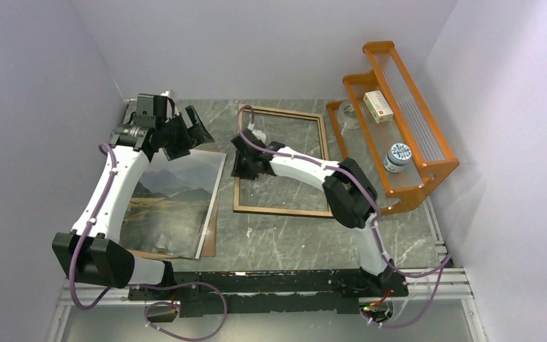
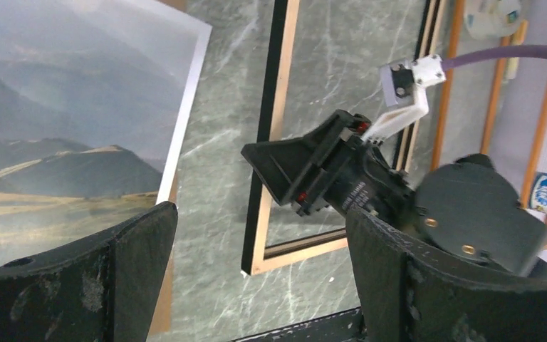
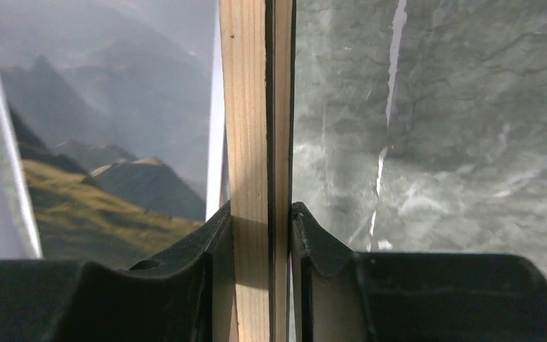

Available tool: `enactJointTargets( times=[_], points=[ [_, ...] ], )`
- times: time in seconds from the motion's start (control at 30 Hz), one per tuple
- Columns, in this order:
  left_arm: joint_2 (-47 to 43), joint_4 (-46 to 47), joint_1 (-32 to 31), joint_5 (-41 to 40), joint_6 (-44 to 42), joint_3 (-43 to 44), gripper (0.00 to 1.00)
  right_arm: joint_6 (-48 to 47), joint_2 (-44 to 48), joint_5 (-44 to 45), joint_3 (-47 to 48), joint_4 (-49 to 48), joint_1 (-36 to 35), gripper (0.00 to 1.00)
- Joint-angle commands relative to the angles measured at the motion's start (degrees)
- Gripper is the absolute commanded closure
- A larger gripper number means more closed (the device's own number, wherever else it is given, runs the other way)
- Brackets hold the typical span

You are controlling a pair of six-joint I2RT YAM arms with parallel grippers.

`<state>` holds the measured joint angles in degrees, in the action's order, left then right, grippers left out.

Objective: Put the photo into the frame
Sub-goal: Turn over the photo frame at the center of the board.

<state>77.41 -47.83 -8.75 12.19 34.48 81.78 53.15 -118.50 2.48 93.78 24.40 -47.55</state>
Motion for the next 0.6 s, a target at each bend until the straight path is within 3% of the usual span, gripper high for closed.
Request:
enactJointTargets(
  times=[0.0, 0.2, 0.37, 0.57],
  points=[
    [-0.8, -0.1, 1.0, -0.7, -1.9, -1.9, 0.08, 5.0, -3.5, 4.5, 6.5, -0.9, -2.1, 0.68],
    [0.4, -0.3, 2.1, -2.7, -2.6, -5.1, 0.08, 6.2, -7.6, 2.5, 7.9, -0.5, -2.3, 0.65],
    [1.8, -1.2, 2.8, -7.1, -4.0, -6.4, 0.08, 6.1, -9.2, 1.2, 10.6, 2.1, -2.1, 0.52],
    [2.5, -0.5, 3.8, -12.1, -4.6, -8.4, 0.08, 3.9, -7.4, -0.2, 10.0, 3.2, -1.1, 0.47]
  ],
)
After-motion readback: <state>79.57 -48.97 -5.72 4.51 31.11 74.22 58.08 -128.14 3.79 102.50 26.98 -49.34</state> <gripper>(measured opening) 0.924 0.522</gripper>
